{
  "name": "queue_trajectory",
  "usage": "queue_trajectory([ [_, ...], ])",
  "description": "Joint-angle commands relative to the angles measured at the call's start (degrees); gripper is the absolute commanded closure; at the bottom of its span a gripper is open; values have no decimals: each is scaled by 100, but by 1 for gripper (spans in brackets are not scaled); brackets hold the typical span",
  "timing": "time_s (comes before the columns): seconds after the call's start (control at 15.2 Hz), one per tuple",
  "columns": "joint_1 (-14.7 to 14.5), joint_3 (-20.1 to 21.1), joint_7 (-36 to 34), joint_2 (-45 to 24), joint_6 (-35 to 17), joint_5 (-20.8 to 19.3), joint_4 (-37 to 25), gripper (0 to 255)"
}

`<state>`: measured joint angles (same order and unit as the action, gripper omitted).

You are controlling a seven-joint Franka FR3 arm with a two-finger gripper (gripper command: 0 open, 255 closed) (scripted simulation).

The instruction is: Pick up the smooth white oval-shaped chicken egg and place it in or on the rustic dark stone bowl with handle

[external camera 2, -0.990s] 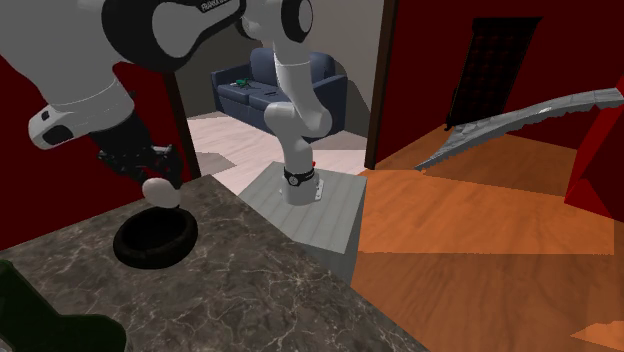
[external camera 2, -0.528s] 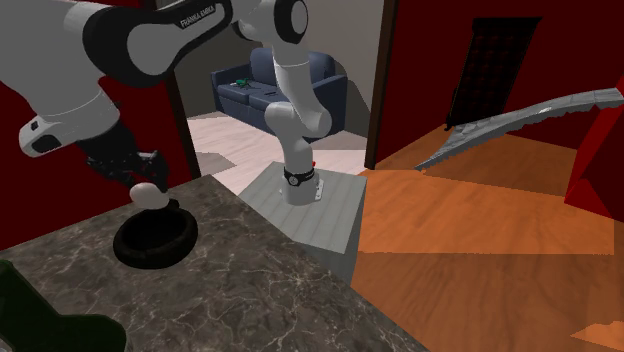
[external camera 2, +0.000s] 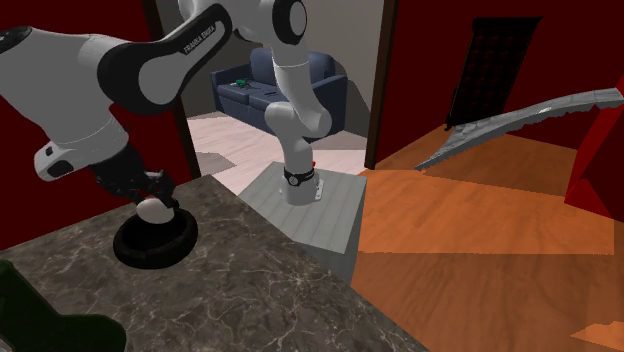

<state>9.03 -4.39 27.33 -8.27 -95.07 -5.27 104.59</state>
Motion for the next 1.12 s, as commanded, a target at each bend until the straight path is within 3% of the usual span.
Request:
queue_trajectory([
  [0.0, -1, 2, -20, -35, -186, 2, 149, 255],
  [0.53, -1, 2, -20, -35, -186, 1, 149, 255],
  [0.59, -1, 2, -20, -35, -186, 1, 149, 0],
  [0.92, -1, 2, -20, -35, -186, 1, 149, 0],
  [1.06, -16, 14, -8, -94, 206, 15, -301, 0],
])
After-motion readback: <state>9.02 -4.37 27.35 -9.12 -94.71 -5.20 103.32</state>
